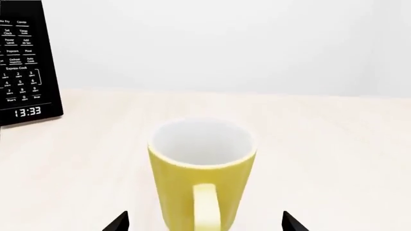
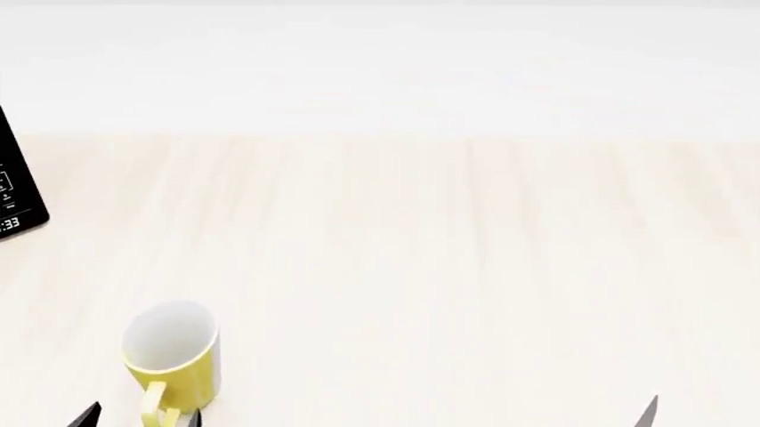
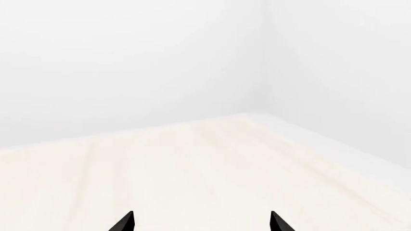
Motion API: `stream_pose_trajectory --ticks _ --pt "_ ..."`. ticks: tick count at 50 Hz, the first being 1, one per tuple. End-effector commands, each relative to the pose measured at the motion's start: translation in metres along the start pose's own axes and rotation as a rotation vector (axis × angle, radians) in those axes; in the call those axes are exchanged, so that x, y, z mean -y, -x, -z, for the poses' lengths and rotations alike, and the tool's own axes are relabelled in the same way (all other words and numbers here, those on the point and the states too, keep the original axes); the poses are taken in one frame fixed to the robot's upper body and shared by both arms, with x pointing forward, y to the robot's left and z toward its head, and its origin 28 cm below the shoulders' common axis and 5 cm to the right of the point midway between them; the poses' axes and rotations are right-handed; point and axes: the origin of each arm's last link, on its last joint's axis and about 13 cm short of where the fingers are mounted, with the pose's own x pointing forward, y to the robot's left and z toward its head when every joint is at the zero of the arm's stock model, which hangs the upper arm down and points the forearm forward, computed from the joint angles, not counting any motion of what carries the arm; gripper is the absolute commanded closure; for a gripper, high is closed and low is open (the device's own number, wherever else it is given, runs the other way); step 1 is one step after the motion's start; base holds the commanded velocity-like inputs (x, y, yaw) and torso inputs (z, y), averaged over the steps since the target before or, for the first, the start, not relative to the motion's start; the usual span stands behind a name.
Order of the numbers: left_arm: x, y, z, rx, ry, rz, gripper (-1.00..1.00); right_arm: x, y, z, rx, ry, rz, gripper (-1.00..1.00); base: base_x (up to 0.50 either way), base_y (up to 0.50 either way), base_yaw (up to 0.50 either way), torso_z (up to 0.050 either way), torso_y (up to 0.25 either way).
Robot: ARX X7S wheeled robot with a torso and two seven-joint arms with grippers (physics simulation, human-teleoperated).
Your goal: Put the yellow and white mug to the front of the white mug.
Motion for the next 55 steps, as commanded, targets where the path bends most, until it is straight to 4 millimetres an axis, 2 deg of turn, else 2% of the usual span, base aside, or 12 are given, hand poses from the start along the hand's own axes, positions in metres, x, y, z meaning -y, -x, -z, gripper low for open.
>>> stream_pose_trajectory --ticks 1,49,50,55 --pt "-0.0012 -0.0062 0.0077 -0.034 0.005 -0.010 -1.00 0.0001 0.0004 -0.0001 0.000 0.002 0.001 -1.00 0.00 0.00 0.00 0.000 0.000" --pt "0.0021 -0.0118 0.0079 -0.036 0.004 -0.028 -1.00 -0.0011 0.0000 0.0003 -0.002 0.011 -0.002 -1.00 0.00 0.00 0.00 0.000 0.000" --pt "0.0024 -0.0115 0.0078 -0.034 0.005 -0.025 1.00 -0.0010 -0.0002 0.0003 -0.002 0.011 0.000 -1.00 0.00 0.00 0.00 0.000 0.000" --pt "0.0025 -0.0112 0.0069 -0.028 0.001 -0.024 1.00 -0.0009 -0.0003 0.0004 -0.004 0.013 0.000 -1.00 0.00 0.00 0.00 0.000 0.000"
